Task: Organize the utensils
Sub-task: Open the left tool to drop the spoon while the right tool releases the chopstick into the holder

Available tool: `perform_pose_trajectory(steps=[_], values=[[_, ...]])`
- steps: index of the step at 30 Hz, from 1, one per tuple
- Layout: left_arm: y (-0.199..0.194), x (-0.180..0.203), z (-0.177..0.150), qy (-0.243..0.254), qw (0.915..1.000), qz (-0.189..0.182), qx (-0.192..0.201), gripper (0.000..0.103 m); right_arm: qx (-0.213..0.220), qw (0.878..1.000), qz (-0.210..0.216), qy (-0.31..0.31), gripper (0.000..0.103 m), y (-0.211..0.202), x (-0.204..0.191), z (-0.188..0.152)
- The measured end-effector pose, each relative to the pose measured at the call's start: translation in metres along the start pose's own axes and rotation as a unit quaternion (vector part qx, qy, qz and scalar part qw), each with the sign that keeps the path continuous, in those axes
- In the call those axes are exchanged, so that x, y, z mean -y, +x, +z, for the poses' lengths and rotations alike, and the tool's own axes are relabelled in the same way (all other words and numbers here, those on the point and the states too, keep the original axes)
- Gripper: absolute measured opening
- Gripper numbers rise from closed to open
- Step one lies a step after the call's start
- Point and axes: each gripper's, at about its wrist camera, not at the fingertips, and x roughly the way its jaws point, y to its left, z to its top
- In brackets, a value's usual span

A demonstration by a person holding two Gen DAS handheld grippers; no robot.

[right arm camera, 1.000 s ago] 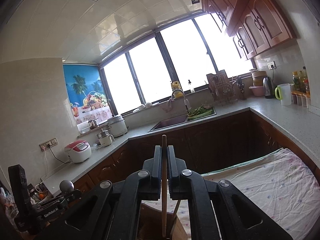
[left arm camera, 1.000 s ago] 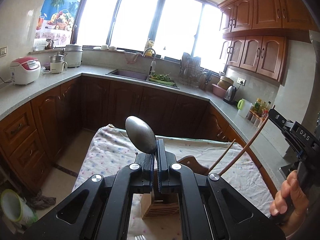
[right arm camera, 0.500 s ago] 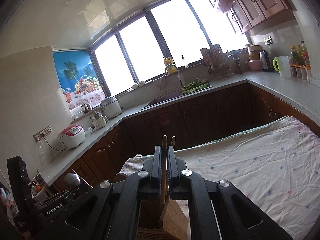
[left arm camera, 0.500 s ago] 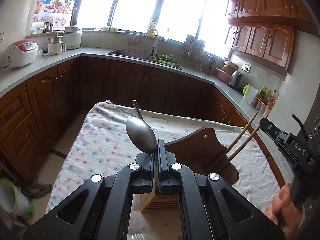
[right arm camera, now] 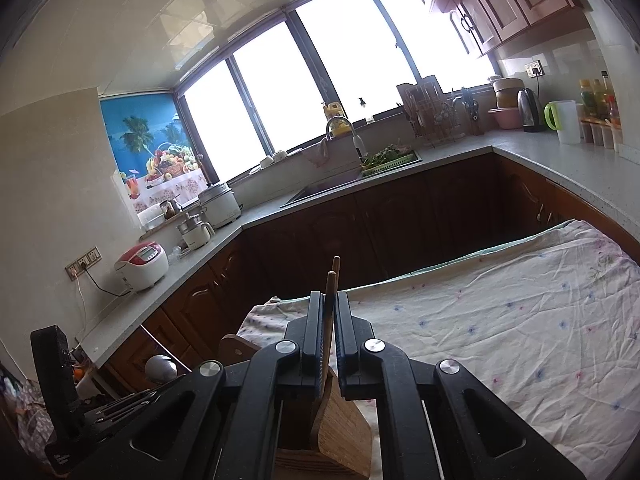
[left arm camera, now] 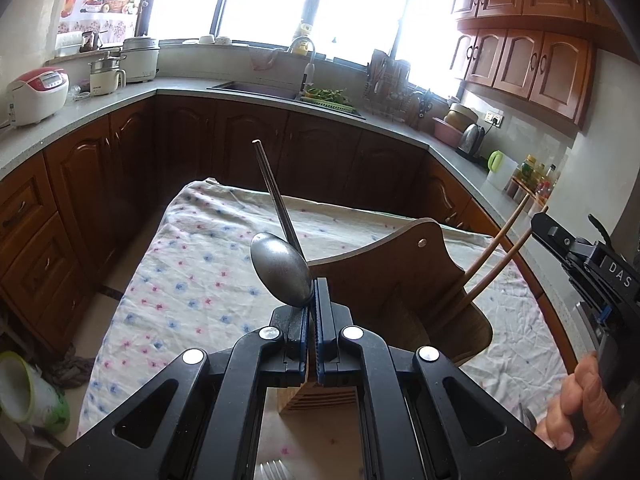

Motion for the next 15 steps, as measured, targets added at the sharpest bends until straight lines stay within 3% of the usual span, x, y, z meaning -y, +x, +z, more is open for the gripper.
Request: perform_pose_trajectory(steps=[7,10,13,15], values=[[0.004,0.003,-0.002,0.002,1.0,0.006,-0.006,0.002,-0.002,1.0,0.01,0.006,0.011,-0.005,0.001,0.001],[0.004,0.003,-0.003,0.003,0.9999,0.008,-0.009,0.006,0.0,1.0,0.013,0.008,0.019,-0.01,0.002,0.002],[0.0,0.004,-0.005,0.003,0.9999,0.012,-0.007,0.02,0.005,1.0,0.015,0.012,0.039,-0.018,0.003,0.001],[-0.004,0.005,-0.008,0.002,0.9998,0.018,-0.005,0.043,0.009,1.0,0.015,0.014,0.049,-0.024,0.005,-0.001]])
